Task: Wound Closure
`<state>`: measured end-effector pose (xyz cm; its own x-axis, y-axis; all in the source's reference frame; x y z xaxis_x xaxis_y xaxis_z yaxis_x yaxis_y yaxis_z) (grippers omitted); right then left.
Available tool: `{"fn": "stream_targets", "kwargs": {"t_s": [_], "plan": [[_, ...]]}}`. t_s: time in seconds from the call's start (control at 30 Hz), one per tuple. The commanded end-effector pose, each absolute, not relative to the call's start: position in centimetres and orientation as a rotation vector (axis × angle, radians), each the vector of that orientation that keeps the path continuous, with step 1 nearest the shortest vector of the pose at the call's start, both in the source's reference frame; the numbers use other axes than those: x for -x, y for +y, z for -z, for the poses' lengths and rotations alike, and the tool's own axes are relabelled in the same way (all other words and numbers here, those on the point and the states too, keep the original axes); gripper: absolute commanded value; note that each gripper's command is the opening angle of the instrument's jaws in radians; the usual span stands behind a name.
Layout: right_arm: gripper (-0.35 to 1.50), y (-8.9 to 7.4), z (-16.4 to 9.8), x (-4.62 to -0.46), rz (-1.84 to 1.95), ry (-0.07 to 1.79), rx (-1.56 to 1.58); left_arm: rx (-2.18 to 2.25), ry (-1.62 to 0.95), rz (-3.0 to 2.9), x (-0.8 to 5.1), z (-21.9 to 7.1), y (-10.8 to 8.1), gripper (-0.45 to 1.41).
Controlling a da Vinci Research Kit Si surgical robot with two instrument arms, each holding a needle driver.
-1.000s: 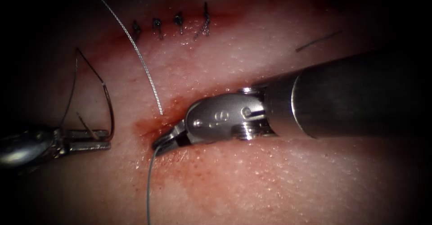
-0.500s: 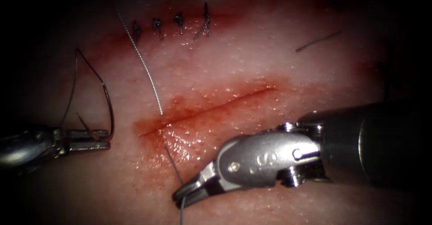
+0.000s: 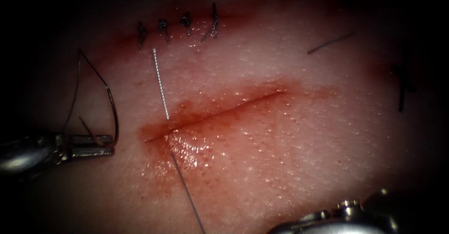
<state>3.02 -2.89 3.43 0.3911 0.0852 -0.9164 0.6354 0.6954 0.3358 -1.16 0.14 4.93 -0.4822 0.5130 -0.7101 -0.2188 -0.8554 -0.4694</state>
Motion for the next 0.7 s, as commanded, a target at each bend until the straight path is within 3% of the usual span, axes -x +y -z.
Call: {"fn": "stream_targets", "kwargs": {"t_s": [0.03, 0.07, 0.1, 0.13, 0.2, 0.4, 0.53, 0.63, 0.67, 0.7], "plan": [[-0.35, -3.0, -3.5, -3.09, 0.398, 1.137, -0.755, 1.277, -0.445, -2.344, 1.22, -5.0, 0.1, -0.45], [0.52, -2.9, -3.5, -3.09, 0.361, 1.13, -0.743, 1.277, -0.445, -2.344, 1.22, -5.0, 0.1, -0.45], [0.52, -2.9, -3.5, -3.09, 0.361, 1.13, -0.743, 1.277, -0.445, -2.344, 1.22, -5.0, 0.1, -0.45], [0.86, -2.9, -3.5, -3.07, 0.346, 1.116, -0.734, 1.277, -0.445, -2.344, 1.22, -5.0, 0.1, -0.45], [1.2, -2.7, -3.6, -2.97, 0.283, 1.052, -0.652, 1.277, -0.445, -2.344, 1.22, -5.0, 0.1, -0.45], [1.38, -1.9, -3.8, -2.82, 0.191, 0.818, -0.362, 1.278, -0.444, -2.345, 1.22, -5.0, 0.1, -0.45], [1.43, -1.5, -3.9, -2.89, 0.134, 0.787, -0.277, 1.281, -0.446, -2.348, 1.19, -5.0, 0.1, -0.45], [1.4, -1.3, -4.1, -3.0, 0.072, 0.781, -0.24, 1.28, -0.439, -2.348, 1.18, -5.0, 0.1, -0.45], [1.28, -1.2, -4.3, -3.11, -0.24, 0.851, -0.309, 1.28, -0.439, -2.348, 1.18, -5.0, 0.1, -0.45], [1.28, -1.2, -4.3, -3.11, -0.24, 0.851, -0.309, 1.28, -0.439, -2.348, 1.18, -5.0, 0.1, -0.45]]}}
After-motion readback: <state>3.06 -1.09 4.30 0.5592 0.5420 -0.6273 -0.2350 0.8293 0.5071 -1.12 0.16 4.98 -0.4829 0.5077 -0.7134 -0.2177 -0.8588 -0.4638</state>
